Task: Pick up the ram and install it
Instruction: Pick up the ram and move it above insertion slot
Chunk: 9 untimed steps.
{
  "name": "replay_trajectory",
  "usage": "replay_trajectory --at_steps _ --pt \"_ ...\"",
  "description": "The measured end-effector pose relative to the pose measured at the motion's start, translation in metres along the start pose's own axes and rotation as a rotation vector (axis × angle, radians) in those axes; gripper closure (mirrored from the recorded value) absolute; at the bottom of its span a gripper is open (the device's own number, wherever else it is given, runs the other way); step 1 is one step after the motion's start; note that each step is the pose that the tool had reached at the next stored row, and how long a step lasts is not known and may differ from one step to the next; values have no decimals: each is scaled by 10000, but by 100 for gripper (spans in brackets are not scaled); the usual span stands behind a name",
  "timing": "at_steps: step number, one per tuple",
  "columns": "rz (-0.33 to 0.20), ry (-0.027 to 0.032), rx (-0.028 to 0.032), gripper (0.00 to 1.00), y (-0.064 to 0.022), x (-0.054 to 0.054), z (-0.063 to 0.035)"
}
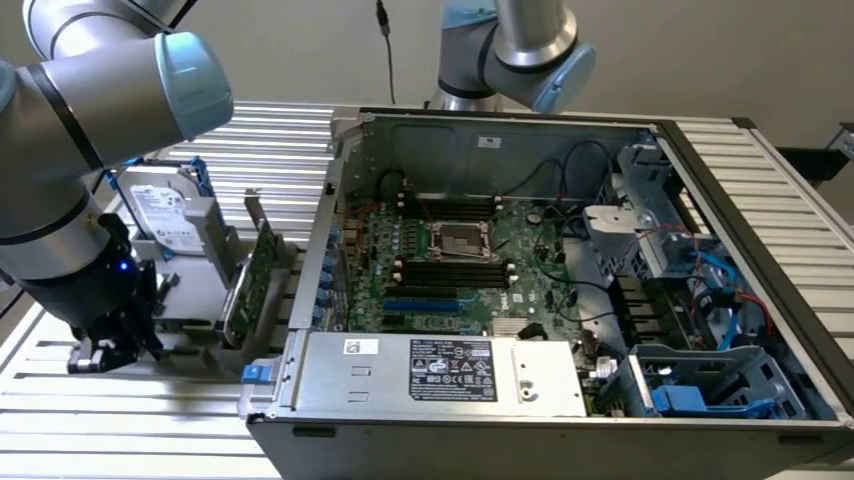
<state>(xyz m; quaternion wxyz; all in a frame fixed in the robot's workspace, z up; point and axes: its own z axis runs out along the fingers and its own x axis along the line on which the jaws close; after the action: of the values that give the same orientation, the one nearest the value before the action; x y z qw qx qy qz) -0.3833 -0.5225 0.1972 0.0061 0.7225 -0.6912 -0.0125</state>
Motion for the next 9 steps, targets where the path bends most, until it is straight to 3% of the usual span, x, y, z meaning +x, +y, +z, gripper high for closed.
replay_trajectory --at_steps 2,9 --pt "-1 1 -1 87 0 1 0" --pt "-1 -5 1 87 0 1 -4"
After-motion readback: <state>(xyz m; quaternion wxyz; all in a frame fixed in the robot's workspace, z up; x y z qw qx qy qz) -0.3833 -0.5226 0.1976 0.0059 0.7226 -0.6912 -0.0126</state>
